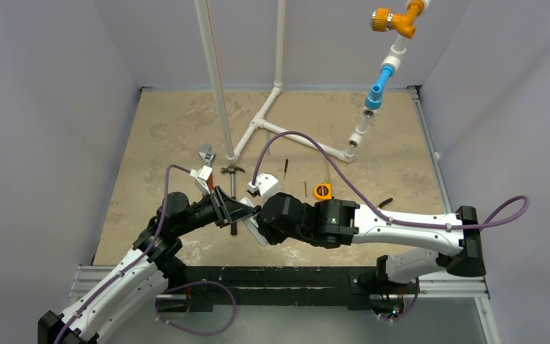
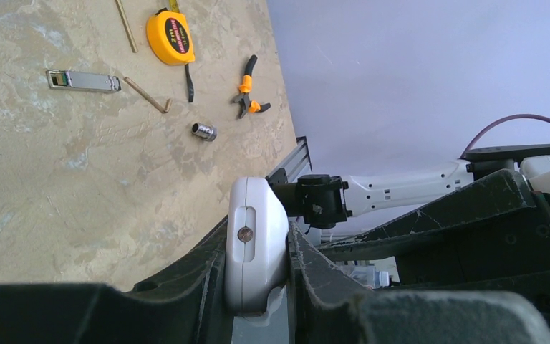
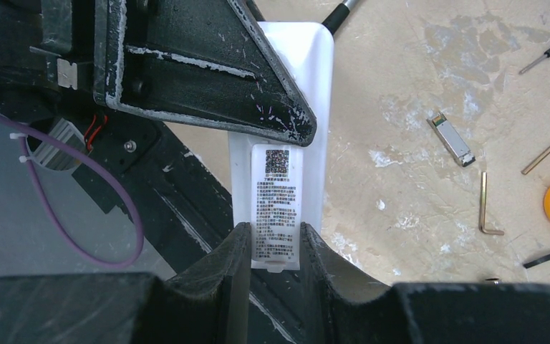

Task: Load the batteries into the remote control
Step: Load the battery cover into the remote control.

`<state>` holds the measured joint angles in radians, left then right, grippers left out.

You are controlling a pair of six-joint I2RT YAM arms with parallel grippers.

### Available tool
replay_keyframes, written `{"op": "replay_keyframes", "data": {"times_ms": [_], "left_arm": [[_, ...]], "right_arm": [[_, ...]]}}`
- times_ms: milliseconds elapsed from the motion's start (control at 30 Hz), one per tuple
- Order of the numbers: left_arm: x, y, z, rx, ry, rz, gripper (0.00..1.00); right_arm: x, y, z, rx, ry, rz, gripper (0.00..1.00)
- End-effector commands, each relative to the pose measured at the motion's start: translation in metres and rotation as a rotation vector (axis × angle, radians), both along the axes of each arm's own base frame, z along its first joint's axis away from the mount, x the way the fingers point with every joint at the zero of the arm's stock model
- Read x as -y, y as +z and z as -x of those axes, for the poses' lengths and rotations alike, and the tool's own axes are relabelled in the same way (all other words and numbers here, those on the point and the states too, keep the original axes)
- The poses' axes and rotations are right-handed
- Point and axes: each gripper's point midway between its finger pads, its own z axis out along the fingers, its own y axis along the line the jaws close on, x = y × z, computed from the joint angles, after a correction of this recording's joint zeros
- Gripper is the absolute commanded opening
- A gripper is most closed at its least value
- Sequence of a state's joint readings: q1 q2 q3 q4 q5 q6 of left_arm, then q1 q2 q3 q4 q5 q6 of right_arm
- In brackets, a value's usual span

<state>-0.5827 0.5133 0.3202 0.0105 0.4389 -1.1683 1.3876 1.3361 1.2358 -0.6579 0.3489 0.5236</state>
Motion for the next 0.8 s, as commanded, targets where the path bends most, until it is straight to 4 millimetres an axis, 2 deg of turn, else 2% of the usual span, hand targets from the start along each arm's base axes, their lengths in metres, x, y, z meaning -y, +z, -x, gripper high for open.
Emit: {"op": "replay_keyframes", "data": {"times_ms": [0,300,767], "left_arm": [[0.0016,0.0172,-0.0019,0.05,-0.004,0.052,0.0],[0.0022,0.019,-0.0029,0.051,-0.002,0.057,0.0],[0.0023,0.019,-0.0024,0.048,-0.004,0.057,0.0]], "right_arm": [[-0.0076,0.0167,-0.0025,0.016,-0.013,-0.049,0.09],[-0.007,0.0178,-0.0009,0.009,-0.006,-0.04,0.09],[-0.0072,0.0091,0.0019,-0.008,0.004,-0.012,0.1]]}}
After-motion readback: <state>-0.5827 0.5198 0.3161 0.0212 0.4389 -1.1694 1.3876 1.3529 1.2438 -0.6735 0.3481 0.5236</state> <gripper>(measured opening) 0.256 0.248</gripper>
